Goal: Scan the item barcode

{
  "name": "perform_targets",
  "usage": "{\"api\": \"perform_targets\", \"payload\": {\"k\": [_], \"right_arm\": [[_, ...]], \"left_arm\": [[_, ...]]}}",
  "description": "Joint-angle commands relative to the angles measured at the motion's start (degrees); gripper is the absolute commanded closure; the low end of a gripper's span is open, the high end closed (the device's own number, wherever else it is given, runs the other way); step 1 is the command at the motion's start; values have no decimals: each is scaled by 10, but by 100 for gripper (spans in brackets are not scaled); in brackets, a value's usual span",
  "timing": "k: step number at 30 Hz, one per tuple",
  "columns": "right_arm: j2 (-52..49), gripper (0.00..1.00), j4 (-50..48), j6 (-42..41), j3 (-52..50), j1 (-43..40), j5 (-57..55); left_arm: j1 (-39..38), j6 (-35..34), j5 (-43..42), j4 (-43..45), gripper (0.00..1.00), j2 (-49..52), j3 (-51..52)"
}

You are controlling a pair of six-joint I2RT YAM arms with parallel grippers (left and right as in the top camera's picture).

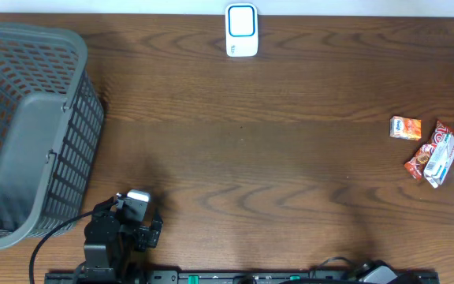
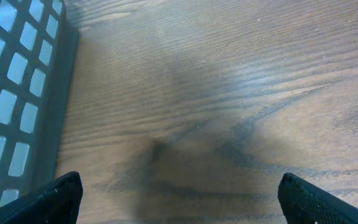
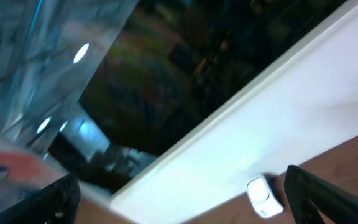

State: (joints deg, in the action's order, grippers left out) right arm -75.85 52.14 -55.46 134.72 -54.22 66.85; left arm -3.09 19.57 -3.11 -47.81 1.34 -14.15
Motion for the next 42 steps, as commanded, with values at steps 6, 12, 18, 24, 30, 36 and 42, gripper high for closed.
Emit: {"api": "perform_targets", "payload": {"k": [6, 12, 18, 24, 30, 36, 42], "right_arm": [[17, 1, -91, 54, -2, 104, 55], [51, 1, -146, 80, 8, 108, 62], [64, 1, -191, 75, 21, 133, 98], [81, 1, -305, 75, 33, 156, 51], [83, 1, -351, 76, 36, 166, 40], [118, 1, -309, 158, 34, 237, 47], [232, 1, -95, 474, 4, 327, -62]], "left_arm": [[2, 1, -3, -20, 2, -4, 23], [2, 1, -3, -20, 2, -4, 23], [2, 1, -3, -20, 2, -4, 23], [2, 1, -3, -20, 2, -4, 23], [2, 1, -3, -20, 2, -4, 23], [2, 1, -3, -20, 2, -4, 23], [2, 1, -3, -20, 2, -4, 23]]}}
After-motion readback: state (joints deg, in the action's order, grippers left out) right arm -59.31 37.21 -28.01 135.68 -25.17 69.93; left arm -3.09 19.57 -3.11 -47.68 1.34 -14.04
